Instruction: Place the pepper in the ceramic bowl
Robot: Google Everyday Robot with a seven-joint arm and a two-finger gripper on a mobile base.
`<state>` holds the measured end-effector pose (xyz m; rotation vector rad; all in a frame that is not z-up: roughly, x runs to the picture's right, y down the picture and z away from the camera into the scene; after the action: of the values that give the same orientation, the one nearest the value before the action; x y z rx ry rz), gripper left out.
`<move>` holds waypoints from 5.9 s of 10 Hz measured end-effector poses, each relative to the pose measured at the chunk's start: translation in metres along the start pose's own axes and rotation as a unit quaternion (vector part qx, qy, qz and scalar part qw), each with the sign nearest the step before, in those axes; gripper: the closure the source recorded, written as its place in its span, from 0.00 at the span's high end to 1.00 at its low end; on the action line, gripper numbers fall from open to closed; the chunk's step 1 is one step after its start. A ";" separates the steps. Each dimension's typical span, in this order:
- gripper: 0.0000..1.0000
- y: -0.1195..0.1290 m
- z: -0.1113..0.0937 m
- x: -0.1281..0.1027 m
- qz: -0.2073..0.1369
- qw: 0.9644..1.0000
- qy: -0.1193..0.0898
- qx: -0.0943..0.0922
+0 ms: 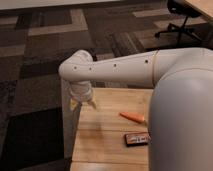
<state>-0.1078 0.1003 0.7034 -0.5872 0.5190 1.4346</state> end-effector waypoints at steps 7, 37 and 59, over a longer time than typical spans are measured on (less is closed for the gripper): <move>0.65 0.000 0.000 0.000 0.000 1.000 0.000 0.000; 0.65 -0.211 -0.010 -0.004 -0.494 0.859 0.063 0.124; 0.63 -0.277 0.100 0.008 -0.555 0.832 -0.002 0.019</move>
<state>0.1677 0.1601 0.7910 -0.6796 0.1193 0.3057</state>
